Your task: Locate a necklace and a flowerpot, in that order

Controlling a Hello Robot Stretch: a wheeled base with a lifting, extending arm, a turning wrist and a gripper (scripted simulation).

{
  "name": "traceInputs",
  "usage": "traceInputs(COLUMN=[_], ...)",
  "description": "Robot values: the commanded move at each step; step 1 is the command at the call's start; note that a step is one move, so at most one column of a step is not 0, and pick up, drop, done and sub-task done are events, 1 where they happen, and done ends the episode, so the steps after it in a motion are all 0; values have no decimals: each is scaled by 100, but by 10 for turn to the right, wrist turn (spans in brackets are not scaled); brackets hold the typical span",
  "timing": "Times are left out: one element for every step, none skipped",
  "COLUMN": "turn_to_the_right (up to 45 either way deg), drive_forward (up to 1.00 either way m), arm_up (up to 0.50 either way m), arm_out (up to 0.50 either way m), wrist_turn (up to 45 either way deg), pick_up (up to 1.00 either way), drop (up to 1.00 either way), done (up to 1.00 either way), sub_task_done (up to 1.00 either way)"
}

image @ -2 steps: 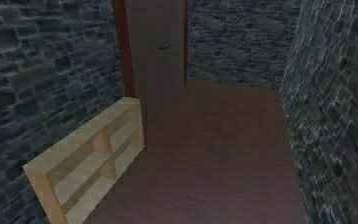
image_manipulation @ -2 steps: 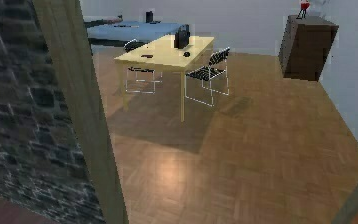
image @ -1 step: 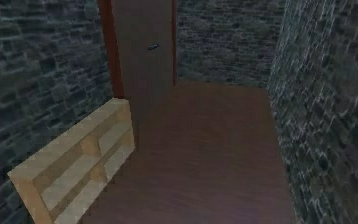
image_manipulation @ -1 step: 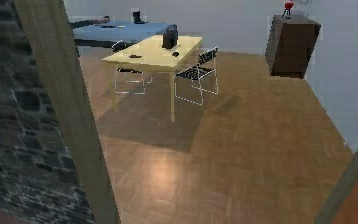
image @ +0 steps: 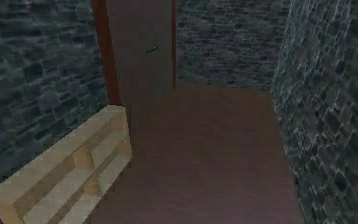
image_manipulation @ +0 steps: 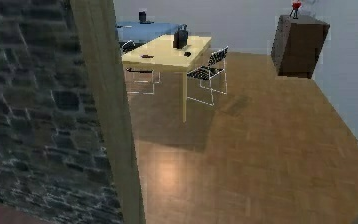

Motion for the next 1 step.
traceInputs(turn_to_the_right=[-450], drive_forward=[0], arm_up=[0], arm_out=[0], wrist_turn=[0], pick_up=[0], drop=[0], done=[0], sub_task_done=[0])
